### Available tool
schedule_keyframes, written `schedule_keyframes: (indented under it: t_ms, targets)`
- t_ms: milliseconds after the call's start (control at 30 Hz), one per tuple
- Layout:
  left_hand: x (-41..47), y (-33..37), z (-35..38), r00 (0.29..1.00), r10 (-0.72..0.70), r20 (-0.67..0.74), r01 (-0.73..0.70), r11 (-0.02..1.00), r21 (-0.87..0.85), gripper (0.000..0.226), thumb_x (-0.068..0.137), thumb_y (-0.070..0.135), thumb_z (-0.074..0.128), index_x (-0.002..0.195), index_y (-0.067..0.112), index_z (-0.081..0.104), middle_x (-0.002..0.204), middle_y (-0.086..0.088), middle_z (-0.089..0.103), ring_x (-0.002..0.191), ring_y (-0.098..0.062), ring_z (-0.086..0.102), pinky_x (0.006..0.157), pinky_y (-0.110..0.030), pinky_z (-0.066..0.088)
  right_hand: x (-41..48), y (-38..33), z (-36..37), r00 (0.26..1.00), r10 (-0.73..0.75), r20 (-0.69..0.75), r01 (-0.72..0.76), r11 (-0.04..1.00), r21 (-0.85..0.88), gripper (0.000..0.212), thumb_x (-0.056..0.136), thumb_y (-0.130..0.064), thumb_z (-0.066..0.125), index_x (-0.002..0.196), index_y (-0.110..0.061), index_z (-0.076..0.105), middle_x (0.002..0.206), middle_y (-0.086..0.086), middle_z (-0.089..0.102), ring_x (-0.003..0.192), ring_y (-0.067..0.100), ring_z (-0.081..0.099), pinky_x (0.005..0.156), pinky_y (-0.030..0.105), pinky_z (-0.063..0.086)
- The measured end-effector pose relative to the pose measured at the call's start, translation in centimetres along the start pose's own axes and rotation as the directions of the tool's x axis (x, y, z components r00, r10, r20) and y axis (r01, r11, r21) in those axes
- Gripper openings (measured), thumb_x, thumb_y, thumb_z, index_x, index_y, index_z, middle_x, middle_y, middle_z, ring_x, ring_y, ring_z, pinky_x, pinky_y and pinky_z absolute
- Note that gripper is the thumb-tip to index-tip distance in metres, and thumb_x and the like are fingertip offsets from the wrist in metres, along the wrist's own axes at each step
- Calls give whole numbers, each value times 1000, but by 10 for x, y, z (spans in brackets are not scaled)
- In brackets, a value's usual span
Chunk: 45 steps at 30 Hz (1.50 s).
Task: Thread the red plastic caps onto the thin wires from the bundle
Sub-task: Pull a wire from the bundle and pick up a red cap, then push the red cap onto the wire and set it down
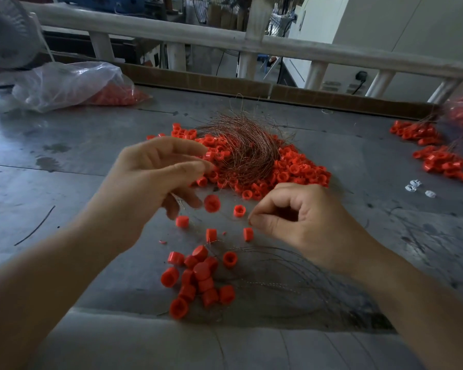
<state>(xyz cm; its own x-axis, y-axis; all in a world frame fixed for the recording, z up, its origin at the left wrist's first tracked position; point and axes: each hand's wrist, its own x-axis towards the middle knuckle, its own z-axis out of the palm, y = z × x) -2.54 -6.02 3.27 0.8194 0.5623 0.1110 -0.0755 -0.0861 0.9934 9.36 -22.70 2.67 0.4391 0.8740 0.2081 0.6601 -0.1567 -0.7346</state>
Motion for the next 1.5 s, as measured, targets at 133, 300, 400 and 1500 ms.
schedule_keyframes:
  t_ms: [133, 300, 400, 1500]
  targets:
    - [12, -6, -12, 943, 179, -280, -60, 920, 388, 27, 78, 1, 66, 77, 28, 63, 73, 7, 66, 43, 1, 55, 37, -12, 40, -3, 0, 6, 983, 44, 177, -13, 985, -171, 4, 80, -20, 68, 77, -19, 71, 69, -14, 55, 73, -6, 52, 64, 6, 39]
    - [22, -18, -21, 948, 182, -260, 36, 751, 659, 18, 75, 9, 72, 80, 25, 67, 73, 12, 62, 59, -4, 54, 66, -24, 40, -3, -1, 8, 970, 61, 237, -5, 973, -231, 6, 80, -24, 68, 80, -19, 72, 68, -15, 52, 70, -11, 50, 61, 5, 37]
    - [23, -26, -20, 960, 159, -231, 71, 660, 748, 17, 74, 9, 72, 89, 17, 70, 75, 2, 63, 75, -18, 58, 70, -25, 37, -3, 1, 6, 971, 58, 231, -7, 976, -216, 11, 79, -30, 68, 80, -20, 72, 70, -13, 55, 72, -7, 51, 64, 7, 39]
    - [11, -26, 2, 986, 155, -57, -111, 878, 465, 22, 66, 16, 77, 68, 33, 63, 67, 15, 65, 57, -6, 62, 59, -23, 48, 37, 43, -4, 999, -28, -18, 11, 784, -620, 51, 93, -34, 46, 138, -13, 37, 153, -4, 17, 140, 8, 4, 111, 27, 3]
